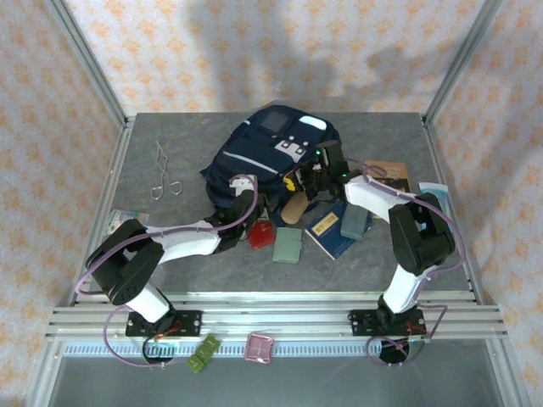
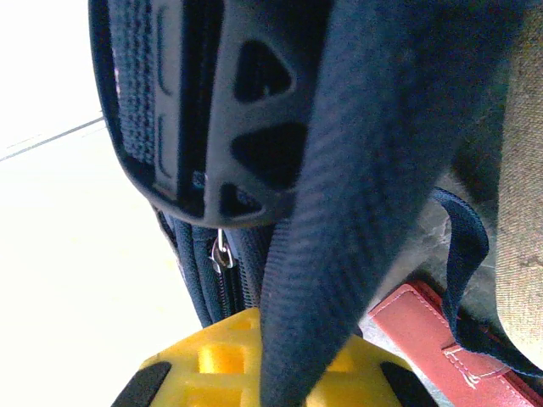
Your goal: Pack books, pencil case, and school supplies into a backpack
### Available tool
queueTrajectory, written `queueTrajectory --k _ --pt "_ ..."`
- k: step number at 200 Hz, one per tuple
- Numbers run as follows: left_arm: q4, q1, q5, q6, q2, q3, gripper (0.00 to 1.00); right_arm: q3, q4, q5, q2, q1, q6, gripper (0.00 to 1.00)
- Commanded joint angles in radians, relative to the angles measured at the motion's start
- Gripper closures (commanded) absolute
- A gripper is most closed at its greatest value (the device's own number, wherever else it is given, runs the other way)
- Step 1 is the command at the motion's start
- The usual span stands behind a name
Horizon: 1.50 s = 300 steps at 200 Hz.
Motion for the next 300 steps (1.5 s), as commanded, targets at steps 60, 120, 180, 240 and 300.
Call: queueTrajectory --k 60,120,180,240,300 --pt "-0.112 0.099 0.061 0.075 -0.153 -0.090 1.00 0.037 0.077 -0.038 -0.066 -0.011 -0.029 1.00" --pt "-0.240 0.199 -0.031 0.114 -0.198 -0.115 1.00 -0.013 0.035 0.001 -0.102 -0.086 -0.109 1.00" --pt "-0.321 0.202 -0.030 0.106 -0.275 -0.107 1.00 0.016 0.014 -0.040 -0.067 -0.111 -0.206 1.00" --pt "-0.349 0.160 0.161 0.129 -0.458 -0.145 1.00 0.181 -0.093 -0.084 0.063 -0.111 -0.364 1.00" --pt "-0.286 0.108 0.130 0.085 -0.396 -0.127 0.77 0.282 -0.141 -0.124 0.173 -0.119 -0.417 1.00"
